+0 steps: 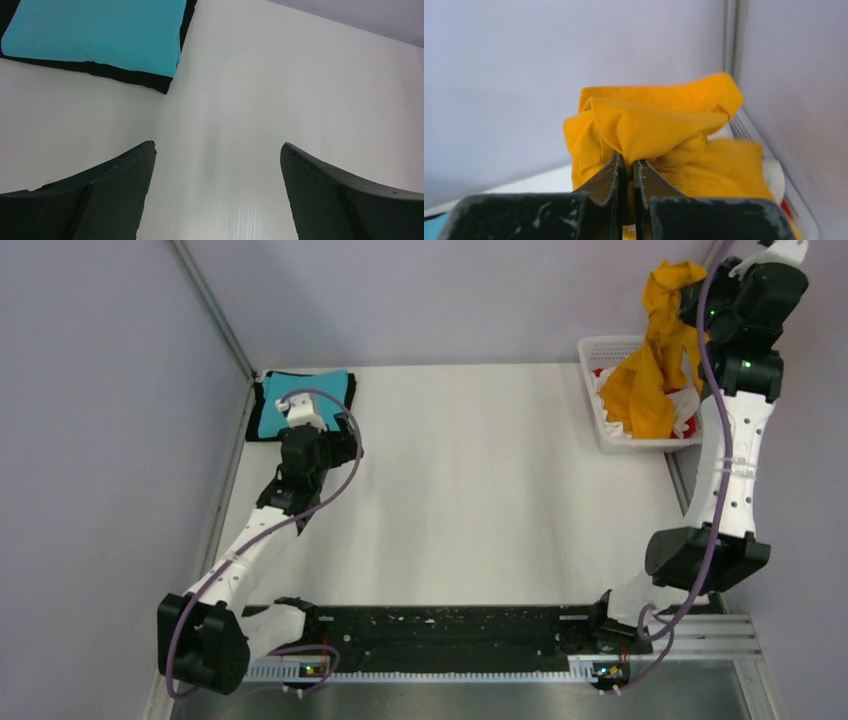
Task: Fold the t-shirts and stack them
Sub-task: Grab crumpled tshirt from bin with the right arm, then move the tshirt to the center of the board
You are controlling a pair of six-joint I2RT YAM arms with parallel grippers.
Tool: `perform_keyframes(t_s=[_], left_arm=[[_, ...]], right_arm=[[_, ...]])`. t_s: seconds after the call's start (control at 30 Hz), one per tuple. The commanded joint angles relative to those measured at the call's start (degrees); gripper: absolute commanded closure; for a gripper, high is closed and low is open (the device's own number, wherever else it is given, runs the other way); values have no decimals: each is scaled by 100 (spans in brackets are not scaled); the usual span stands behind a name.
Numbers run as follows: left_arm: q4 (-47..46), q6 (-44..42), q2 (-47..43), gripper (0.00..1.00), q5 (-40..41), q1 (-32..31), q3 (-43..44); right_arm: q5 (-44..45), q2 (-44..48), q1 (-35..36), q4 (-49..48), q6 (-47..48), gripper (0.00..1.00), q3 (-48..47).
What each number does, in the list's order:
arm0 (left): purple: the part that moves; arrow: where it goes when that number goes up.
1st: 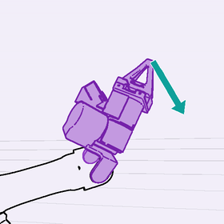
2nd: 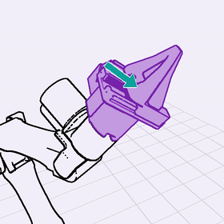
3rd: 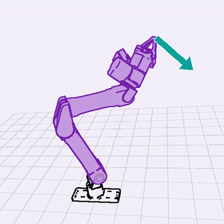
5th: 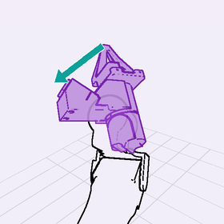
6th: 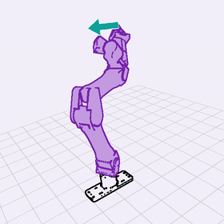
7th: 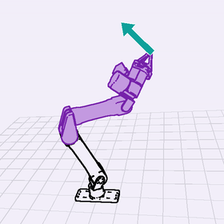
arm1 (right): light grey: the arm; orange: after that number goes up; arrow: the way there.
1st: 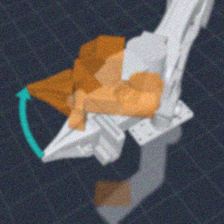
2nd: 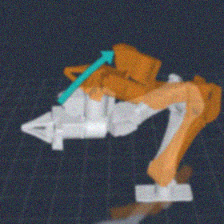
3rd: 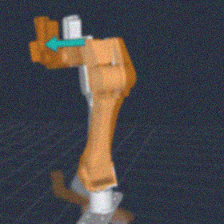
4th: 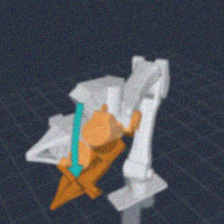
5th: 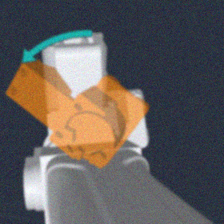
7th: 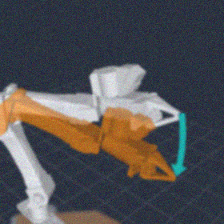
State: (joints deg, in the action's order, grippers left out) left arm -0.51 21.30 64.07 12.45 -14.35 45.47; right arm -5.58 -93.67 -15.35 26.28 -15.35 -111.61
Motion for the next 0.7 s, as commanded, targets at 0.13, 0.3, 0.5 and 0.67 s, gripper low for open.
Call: perform_keyframes(t_s=[0.13,0.3,0.5,0.67], left_arm=[[-392,61,-339,1,72,20,-176],[-411,111,-440,1,147,20,-272],[-343,162,-669,1,318,20,-398],[-156,227,-938,1,585,20,-430]], right_arm=[[-1642,435,1020,-974,-253,100,-1174],[-2359,73,1840,-1471,-646,100,-1892],[-2742,-560,2846,-1870,-894,100,-2872],[-2962,-839,3418,-2331,-1076,100,-3024]])
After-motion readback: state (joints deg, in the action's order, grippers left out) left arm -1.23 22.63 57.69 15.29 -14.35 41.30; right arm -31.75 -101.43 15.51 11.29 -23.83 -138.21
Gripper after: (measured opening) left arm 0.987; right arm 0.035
